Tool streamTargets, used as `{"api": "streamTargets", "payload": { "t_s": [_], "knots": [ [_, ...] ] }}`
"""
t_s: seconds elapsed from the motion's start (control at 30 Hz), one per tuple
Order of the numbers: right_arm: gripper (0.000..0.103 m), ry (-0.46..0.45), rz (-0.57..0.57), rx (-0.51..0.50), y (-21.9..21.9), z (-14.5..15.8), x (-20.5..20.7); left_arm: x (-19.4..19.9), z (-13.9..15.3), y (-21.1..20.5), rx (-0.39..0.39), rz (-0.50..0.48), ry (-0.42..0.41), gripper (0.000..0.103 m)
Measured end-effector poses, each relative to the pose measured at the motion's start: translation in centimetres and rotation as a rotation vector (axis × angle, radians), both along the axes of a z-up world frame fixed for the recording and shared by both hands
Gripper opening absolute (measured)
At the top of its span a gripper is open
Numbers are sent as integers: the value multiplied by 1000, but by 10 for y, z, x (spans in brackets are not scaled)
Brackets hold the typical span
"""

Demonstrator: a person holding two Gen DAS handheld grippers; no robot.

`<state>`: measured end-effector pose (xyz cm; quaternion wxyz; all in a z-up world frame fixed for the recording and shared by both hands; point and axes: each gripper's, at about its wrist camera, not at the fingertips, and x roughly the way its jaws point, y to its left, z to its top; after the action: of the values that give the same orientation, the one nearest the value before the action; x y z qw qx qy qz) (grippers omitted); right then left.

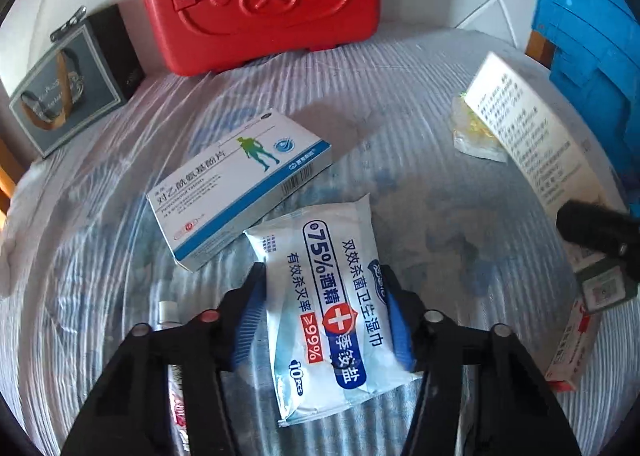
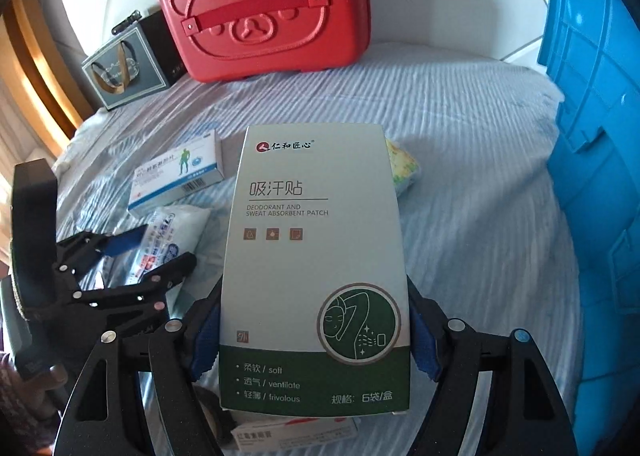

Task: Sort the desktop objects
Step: 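Carry the patch box and wet-wipe pack into the blue crate and release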

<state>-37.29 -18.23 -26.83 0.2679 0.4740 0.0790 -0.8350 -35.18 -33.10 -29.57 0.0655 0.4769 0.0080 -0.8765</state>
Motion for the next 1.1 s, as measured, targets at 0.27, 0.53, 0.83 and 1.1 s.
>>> {"api": "streamTargets", "payload": {
  "t_s": [0.27,0.53,0.83,1.1],
  "knots": [
    [76,120,-10,-34,10,48,25,29,49,11,-30,-76,103,42],
    [76,286,-26,-74,33,135,83,71,163,44,-138,-200,352,42],
    [76,551,-201,-125,119,268,189,109,303,155,-113,-490,638,42],
    [77,708,-455,-62,258,363,222,84,378,296,-31,-674,711,43]
  ]
}}
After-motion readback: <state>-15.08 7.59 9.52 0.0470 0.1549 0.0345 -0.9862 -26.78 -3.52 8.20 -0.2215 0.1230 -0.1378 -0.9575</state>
